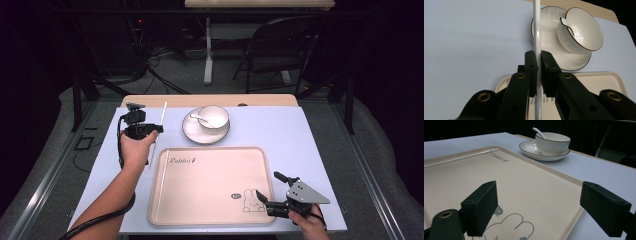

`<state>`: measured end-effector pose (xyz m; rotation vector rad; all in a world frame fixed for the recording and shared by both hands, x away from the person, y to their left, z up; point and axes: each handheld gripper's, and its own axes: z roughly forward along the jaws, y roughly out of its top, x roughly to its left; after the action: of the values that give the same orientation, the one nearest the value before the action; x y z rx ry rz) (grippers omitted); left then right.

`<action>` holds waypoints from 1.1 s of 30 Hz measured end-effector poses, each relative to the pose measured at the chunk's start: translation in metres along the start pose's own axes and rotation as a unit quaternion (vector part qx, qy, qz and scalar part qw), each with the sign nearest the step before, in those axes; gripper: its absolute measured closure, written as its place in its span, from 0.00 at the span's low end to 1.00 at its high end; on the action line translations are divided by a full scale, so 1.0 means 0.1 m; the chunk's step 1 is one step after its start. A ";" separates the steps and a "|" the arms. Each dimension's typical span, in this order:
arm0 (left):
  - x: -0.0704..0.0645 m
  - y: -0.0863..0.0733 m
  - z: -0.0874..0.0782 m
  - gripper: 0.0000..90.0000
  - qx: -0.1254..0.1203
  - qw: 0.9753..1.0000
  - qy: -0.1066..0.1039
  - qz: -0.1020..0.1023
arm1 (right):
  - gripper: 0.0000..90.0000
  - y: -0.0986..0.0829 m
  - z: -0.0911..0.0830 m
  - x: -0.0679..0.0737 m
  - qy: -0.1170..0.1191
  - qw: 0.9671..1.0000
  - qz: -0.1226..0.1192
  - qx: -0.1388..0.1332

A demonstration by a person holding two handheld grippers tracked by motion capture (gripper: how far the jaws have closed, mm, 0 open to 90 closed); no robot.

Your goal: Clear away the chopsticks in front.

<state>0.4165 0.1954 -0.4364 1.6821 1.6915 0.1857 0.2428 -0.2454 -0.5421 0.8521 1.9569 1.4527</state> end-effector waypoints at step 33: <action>0.04 -0.70 -0.03 0.94 0.019 1.000 -0.020 0.016 | 0.16 0.00 0.01 0.01 0.000 1.000 -0.002 0.002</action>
<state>0.3585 0.1913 -0.4758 1.7295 1.6493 0.1357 0.2424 -0.2439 -0.5425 0.8497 1.9605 1.4466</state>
